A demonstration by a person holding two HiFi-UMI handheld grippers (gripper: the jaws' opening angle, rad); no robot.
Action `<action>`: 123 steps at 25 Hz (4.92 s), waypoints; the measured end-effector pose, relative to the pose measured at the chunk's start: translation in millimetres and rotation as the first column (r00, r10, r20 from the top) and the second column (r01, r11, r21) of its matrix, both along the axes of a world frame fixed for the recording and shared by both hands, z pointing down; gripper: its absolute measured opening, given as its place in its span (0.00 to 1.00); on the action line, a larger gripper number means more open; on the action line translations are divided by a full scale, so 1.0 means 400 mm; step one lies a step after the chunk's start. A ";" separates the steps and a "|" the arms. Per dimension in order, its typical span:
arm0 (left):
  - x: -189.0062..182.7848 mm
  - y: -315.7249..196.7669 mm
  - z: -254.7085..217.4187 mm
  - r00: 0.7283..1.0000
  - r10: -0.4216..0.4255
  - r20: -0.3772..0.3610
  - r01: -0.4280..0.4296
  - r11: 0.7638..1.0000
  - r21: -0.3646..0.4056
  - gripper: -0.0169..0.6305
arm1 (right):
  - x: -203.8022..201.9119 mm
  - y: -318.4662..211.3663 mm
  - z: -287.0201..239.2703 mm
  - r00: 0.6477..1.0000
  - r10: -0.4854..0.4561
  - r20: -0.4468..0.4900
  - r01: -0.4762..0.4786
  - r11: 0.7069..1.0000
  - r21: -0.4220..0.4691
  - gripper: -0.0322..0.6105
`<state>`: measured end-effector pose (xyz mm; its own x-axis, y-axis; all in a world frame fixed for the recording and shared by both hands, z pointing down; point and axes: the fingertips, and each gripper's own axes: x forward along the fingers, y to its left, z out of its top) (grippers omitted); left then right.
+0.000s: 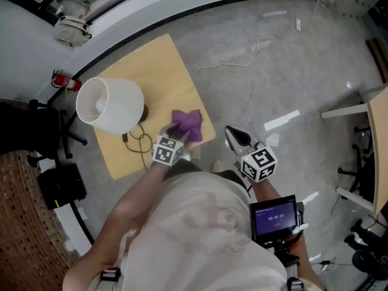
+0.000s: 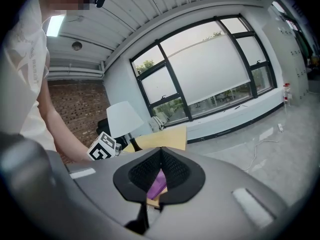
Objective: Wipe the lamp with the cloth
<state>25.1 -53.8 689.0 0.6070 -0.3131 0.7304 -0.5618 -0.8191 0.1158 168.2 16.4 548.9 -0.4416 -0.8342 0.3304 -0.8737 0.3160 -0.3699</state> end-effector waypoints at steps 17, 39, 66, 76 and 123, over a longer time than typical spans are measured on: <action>0.033 -0.010 0.124 0.969 0.105 0.225 -0.079 0.989 -0.122 0.23 | 0.036 -0.014 0.004 0.994 0.110 -0.023 -0.111 0.993 -0.036 0.07; -0.089 0.154 -0.177 0.954 -0.275 -0.119 0.285 0.955 0.084 0.17 | -0.069 0.066 -0.033 0.971 -0.240 0.012 0.239 0.969 0.068 0.07; -0.484 0.186 -0.629 0.684 -0.579 -0.444 0.724 0.616 0.312 0.17 | -0.320 0.047 -0.160 0.865 -0.501 -0.002 0.494 0.851 0.178 0.07; -0.565 0.072 -0.699 0.673 -0.531 -0.515 0.731 0.585 0.351 0.17 | -0.383 0.004 -0.166 0.863 -0.503 -0.050 0.504 0.849 0.161 0.07; -0.814 -0.278 -0.391 0.514 -0.685 -0.516 0.809 0.587 0.028 0.17 | -0.492 -0.233 -0.171 0.929 -0.348 -0.128 0.361 0.927 0.100 0.07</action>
